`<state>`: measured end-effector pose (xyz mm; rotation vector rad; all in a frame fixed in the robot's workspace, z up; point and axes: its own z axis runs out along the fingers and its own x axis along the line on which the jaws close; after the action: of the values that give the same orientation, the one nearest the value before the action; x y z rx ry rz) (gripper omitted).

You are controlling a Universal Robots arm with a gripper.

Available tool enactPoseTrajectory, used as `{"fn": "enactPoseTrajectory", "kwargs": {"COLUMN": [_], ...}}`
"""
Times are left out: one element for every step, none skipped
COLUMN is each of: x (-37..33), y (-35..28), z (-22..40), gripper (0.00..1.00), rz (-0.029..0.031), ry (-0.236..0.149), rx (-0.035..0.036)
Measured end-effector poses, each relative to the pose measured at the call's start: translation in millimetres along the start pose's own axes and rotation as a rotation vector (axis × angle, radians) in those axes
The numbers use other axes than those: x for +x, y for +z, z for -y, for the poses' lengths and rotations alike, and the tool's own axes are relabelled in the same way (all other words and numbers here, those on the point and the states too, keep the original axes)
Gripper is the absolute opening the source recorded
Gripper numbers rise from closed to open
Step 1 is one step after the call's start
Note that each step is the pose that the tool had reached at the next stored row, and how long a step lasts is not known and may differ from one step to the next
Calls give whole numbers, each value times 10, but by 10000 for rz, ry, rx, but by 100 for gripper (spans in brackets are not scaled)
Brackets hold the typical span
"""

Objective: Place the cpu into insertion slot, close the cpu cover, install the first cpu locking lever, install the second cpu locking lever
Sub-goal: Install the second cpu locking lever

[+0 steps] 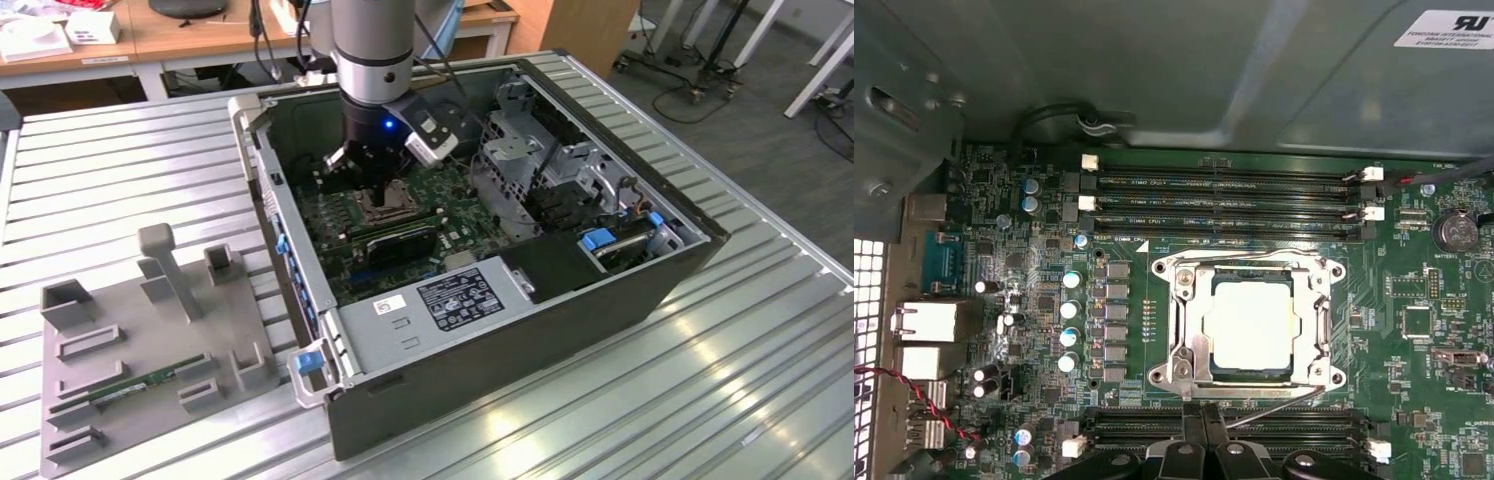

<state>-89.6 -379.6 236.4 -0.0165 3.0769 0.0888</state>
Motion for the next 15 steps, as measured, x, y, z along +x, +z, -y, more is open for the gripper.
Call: {"fn": "enactPoseTrajectory", "kwargs": {"x": [1, 2, 3, 4, 5, 6, 7, 7, 8, 9, 10, 11, 11, 13, 14], "y": [14, 30, 45, 60, 74, 89, 102, 116, 129, 141, 152, 163, 177, 188, 198], "z": [1, 2, 3, 4, 4, 5, 6, 7, 8, 9, 10, 10, 11, 11, 12], "gripper": [11, 11, 11, 11, 11, 11, 11, 11, 11, 11, 11, 11, 11, 11, 11], "rz": [0, 0, 1, 1, 0, 0, 0, 3, 2, 2, 1, 2, 3, 5, 5], "ry": [1, 2, 3, 4, 6, 7, 9, 9, 11, 13, 16, 20, 22, 25, 28], "rx": [-12, -29, -48, -69, -90, -114, -138, -164, -193, -229, -271, -317, -363, -405, -449]}}
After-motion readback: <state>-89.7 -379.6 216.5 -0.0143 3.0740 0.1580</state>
